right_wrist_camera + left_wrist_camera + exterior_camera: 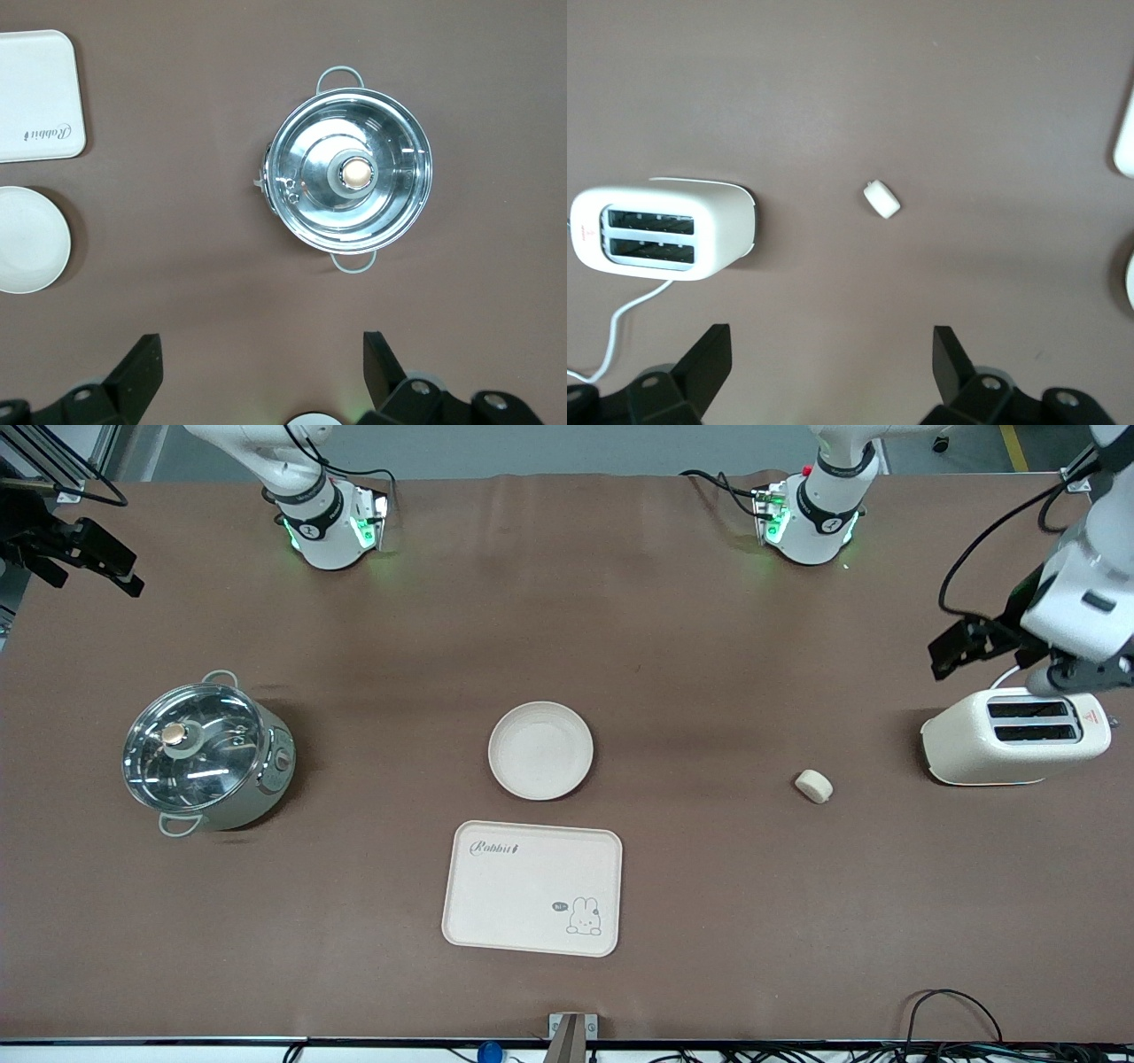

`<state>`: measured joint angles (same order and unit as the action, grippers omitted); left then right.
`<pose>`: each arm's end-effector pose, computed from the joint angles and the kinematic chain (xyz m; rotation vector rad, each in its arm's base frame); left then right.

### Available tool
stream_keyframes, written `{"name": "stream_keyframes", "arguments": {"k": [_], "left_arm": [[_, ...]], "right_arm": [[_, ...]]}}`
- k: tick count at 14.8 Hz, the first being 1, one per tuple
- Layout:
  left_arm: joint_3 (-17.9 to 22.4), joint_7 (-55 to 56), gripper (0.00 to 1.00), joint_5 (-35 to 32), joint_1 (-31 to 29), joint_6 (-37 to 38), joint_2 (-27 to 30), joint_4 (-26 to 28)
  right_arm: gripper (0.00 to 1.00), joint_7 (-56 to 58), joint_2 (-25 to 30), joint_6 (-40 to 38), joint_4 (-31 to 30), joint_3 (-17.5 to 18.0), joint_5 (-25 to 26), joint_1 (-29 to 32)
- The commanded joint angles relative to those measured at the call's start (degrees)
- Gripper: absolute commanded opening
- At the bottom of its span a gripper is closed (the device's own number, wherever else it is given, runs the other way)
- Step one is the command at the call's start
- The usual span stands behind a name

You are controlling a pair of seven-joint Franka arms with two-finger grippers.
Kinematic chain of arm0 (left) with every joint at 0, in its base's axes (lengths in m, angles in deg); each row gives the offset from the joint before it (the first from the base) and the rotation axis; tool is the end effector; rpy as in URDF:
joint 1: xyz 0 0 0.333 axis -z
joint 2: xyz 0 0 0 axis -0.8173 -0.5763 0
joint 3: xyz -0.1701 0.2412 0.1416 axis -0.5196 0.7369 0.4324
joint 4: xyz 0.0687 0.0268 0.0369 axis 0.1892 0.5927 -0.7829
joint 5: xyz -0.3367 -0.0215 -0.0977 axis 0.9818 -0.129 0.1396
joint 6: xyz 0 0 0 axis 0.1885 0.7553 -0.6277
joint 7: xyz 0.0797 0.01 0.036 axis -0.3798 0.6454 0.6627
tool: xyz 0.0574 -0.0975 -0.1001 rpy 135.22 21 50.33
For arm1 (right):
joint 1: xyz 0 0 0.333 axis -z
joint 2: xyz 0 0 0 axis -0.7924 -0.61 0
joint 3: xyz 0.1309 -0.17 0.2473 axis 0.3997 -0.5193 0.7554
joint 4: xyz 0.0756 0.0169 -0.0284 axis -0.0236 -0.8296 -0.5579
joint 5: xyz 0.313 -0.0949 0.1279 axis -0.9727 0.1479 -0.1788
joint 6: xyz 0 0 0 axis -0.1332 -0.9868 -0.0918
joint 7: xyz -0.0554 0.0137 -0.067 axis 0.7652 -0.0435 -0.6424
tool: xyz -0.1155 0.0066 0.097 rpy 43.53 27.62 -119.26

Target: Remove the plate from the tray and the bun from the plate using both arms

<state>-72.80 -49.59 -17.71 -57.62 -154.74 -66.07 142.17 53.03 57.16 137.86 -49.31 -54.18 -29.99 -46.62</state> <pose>0.5093 -0.0723 0.6073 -3.0624 -0.0700 -0.0021 0.4142 -0.0048 0.6260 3.1276 -0.2286 0.0313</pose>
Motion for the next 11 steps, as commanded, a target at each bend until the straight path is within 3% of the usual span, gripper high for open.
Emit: {"name": "stream_keyframes", "arguments": {"k": [1,6,11], "left_arm": [[0.59,-3.44,1.00,2.07,0.08,1.60,2.99,1.47],[3.75,-6.78,1.00,6.92,0.52,1.61,10.99,9.82],[4.20,-8.11,1.00,6.39,-0.27,2.57,9.52,7.02]], "right_arm": [[1.00,-0.57,1.10,-0.15,-0.44,-0.04,1.07,-0.87],[1.00,-0.57,1.10,-0.24,-0.61,-0.48,1.07,-0.43],[1.00,-0.57,1.10,-0.15,-0.44,-0.13,1.07,-0.87]]}}
